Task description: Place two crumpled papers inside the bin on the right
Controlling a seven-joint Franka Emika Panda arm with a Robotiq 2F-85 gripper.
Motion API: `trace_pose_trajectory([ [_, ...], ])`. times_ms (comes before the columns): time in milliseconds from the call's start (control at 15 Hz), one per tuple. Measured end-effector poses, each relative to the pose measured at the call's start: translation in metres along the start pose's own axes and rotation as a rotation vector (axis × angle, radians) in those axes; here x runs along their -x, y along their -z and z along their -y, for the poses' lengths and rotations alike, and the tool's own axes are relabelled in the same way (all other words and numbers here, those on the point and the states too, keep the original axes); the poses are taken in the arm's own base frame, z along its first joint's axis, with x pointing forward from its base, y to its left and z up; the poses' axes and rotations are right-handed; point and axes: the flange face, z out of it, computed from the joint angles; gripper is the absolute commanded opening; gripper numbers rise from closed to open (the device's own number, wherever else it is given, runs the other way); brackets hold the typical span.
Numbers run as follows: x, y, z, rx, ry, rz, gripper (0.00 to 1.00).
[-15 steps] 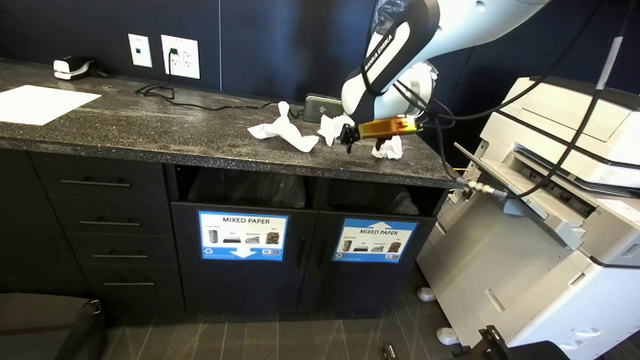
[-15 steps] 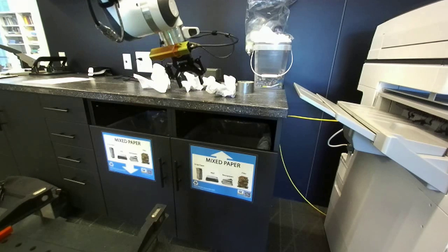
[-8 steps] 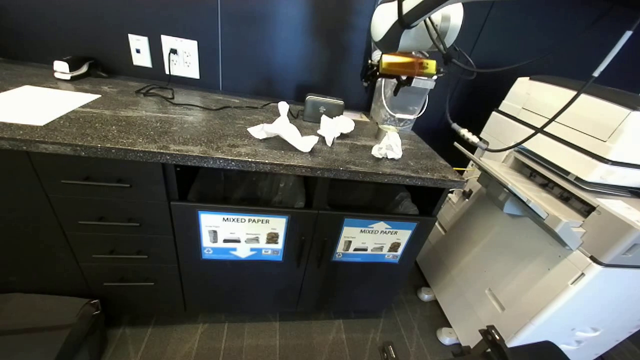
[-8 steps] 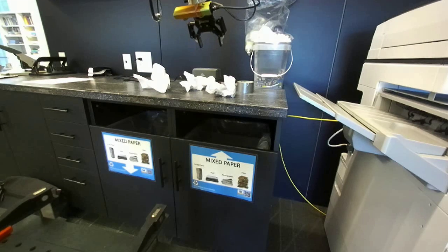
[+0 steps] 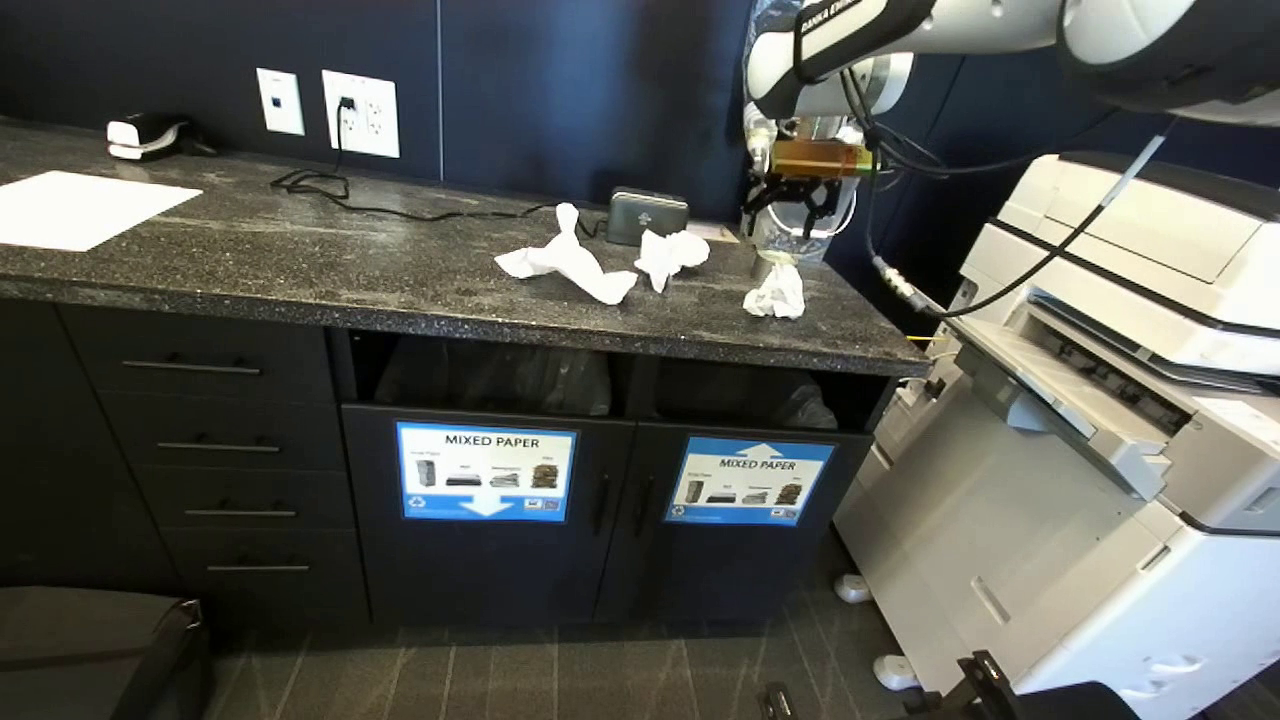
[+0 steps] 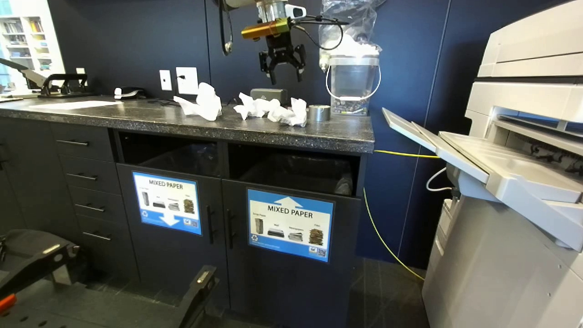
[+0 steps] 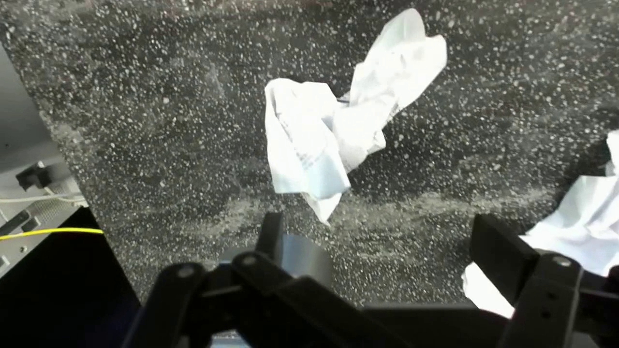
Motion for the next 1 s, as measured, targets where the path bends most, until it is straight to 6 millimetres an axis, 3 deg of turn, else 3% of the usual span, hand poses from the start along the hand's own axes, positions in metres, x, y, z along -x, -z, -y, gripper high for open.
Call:
trace_pose_trajectory([
  [267, -0.005, -0.037, -0.016, 0.020, -0.014, 0.024, 1.00],
  [1000, -0.003, -0.075, -0.057, -0.035, -0.030, 0.111, 1.00],
])
